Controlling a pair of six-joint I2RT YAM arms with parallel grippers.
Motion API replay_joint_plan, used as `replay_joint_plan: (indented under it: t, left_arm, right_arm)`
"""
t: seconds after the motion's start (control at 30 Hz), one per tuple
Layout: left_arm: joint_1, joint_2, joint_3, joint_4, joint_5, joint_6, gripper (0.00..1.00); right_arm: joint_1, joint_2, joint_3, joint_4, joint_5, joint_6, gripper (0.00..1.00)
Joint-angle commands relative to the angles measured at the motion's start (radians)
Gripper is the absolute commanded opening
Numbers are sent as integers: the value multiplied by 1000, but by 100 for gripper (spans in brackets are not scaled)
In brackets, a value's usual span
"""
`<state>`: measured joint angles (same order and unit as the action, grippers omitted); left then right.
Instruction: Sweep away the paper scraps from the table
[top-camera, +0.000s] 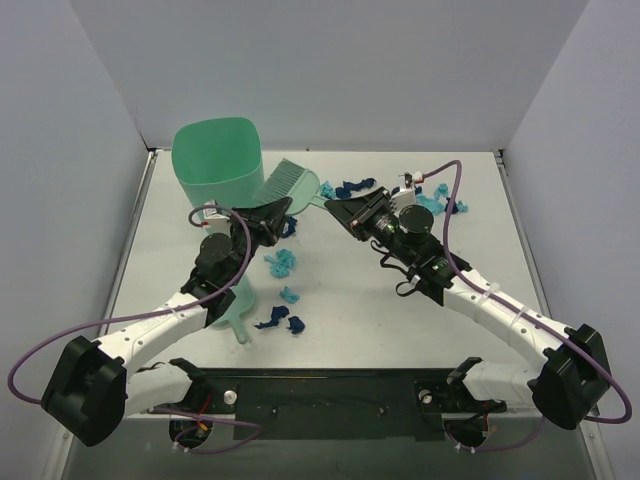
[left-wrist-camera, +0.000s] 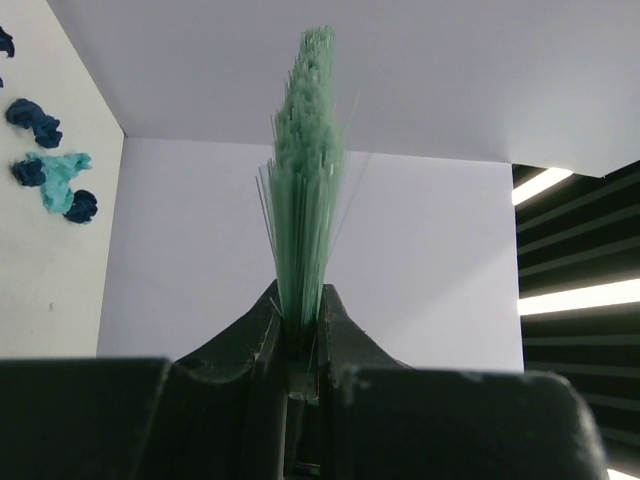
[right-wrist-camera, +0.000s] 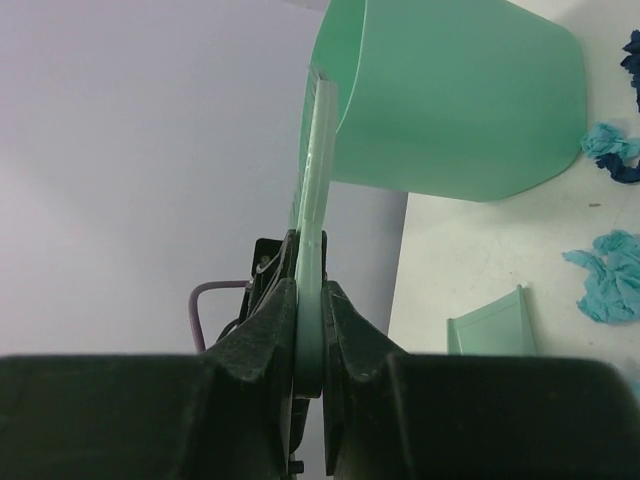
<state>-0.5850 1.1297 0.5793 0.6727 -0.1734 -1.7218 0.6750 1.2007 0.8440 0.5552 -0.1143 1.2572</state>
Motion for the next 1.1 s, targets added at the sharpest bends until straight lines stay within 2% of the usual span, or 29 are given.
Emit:
replay_joint_plan:
  t: [0.0, 0.03, 0.1, 0.17, 0.2, 0.3, 0.33, 0.47, 0.63, 0.83, 0.93, 1.07]
  left_arm:
    - [5, 13, 25, 36, 96, 39, 27]
    - [8, 10, 31, 19, 113, 56, 46]
    - [10, -4, 65, -80, 153, 125, 63]
    - [10, -37, 74, -198, 164, 201, 68]
    - [8, -57, 77, -320, 152, 240, 70]
    - [7, -137, 131, -615, 97, 342, 71]
    - [5, -155, 143, -777, 65, 394, 71]
    - [-2, -179, 244, -1179, -56, 500, 71]
    - [-16, -199, 313, -1557, -217, 542, 71]
    - [-84, -263, 304, -1826, -353, 441, 70]
    - [-113, -275, 277, -1888, -376, 398, 70]
    - [-218, -249, 237, -1929, -385, 311, 70]
  right_arm:
    - [5, -19, 43, -29, 25, -85, 0]
    - [3, -39, 46, -75, 45, -99, 0]
    - [0, -76, 62, -180, 80, -151, 0]
    - [-18, -117, 88, -316, 111, -211, 0]
    - [-26, -130, 96, -401, 142, -243, 0]
    - [-67, -167, 150, -598, 188, -329, 0]
    - [-74, -177, 158, -663, 203, -346, 0]
    - [-109, -168, 216, -838, 238, -447, 0]
    - [-115, -130, 227, -920, 239, -556, 0]
    - [-115, -96, 214, -929, 196, -620, 0]
    - [-114, -95, 210, -933, 176, -642, 0]
    - [-114, -99, 201, -934, 156, -660, 0]
